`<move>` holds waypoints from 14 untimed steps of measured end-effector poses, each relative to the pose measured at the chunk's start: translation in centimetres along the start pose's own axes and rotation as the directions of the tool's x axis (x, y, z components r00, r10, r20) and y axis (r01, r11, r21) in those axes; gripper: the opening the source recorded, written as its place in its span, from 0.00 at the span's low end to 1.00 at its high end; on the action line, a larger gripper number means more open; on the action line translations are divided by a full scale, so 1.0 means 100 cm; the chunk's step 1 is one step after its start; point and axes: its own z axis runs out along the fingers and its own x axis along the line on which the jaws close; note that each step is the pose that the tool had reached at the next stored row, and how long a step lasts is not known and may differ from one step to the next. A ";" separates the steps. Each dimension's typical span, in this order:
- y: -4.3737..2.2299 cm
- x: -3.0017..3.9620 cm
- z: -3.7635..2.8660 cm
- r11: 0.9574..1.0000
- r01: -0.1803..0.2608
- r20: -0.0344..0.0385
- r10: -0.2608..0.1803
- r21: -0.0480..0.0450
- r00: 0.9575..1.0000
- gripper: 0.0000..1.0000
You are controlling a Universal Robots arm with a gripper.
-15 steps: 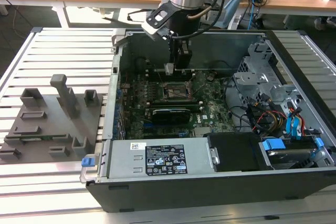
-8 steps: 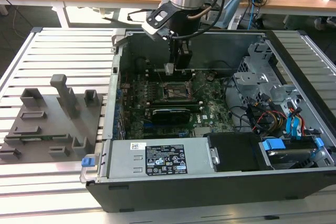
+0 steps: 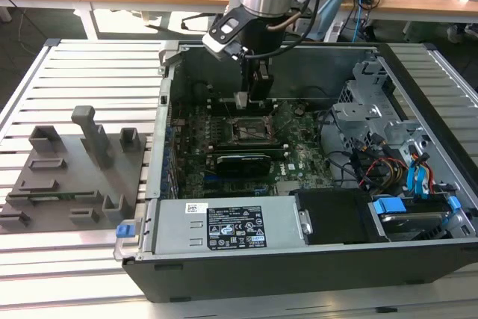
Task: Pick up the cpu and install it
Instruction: 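Place the cpu into insertion slot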
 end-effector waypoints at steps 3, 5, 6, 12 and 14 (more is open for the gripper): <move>0.0007 0.0000 0.0025 1.000 0.000 0.000 0.000 0.000 1.000 0.55; 0.0018 0.0001 0.0048 1.000 0.000 0.000 0.000 0.000 1.000 0.55; 0.0021 0.0001 0.0056 1.000 0.000 0.000 0.000 0.000 1.000 0.55; 0.0030 0.0002 0.0114 1.000 0.000 0.000 0.000 0.000 1.000 0.55; 0.0034 0.0003 0.0140 1.000 0.000 0.000 0.000 0.000 1.000 0.55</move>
